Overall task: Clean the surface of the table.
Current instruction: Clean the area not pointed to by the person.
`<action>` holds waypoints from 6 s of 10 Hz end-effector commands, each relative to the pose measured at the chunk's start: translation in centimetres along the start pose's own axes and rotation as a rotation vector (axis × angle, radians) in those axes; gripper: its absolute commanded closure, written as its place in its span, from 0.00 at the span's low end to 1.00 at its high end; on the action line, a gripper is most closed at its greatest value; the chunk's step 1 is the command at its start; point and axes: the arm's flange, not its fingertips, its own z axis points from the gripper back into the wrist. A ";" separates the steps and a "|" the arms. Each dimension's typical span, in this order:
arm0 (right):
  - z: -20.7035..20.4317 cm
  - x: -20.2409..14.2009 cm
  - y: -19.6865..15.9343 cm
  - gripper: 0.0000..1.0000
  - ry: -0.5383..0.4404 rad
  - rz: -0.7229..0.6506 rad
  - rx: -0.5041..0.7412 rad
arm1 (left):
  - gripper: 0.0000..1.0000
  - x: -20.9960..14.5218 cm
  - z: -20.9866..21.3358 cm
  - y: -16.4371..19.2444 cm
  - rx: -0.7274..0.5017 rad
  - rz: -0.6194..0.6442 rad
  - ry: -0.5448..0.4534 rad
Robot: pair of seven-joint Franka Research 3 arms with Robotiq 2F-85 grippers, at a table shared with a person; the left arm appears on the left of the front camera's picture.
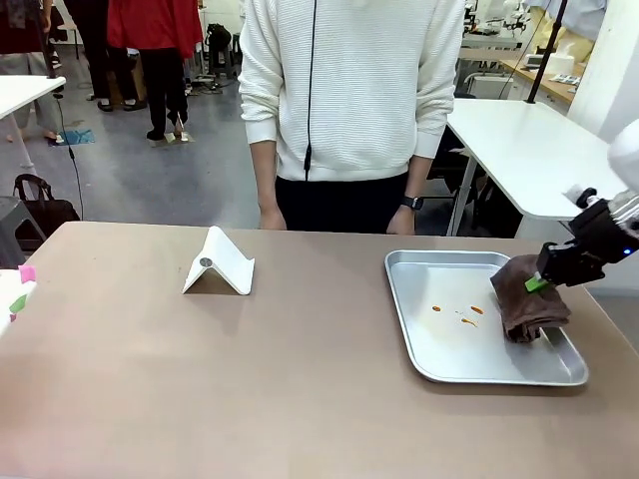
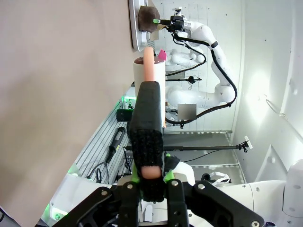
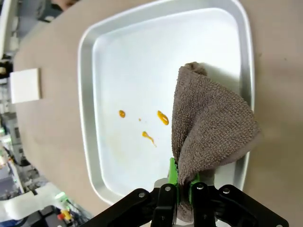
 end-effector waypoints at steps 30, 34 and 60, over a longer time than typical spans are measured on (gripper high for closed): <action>-11.7 1.6 5.7 0.91 0.076 0.095 -0.020 | 0.80 -0.4 0.1 -0.5 -0.010 -0.002 0.005; -9.2 1.6 0.7 0.91 0.022 -0.032 -0.001 | 0.80 -0.4 0.1 -0.5 -0.010 -0.002 0.005; 9.0 -12.0 -1.4 0.91 -0.047 -0.016 1.322 | 0.80 -0.4 0.1 -0.5 -0.010 -0.002 0.005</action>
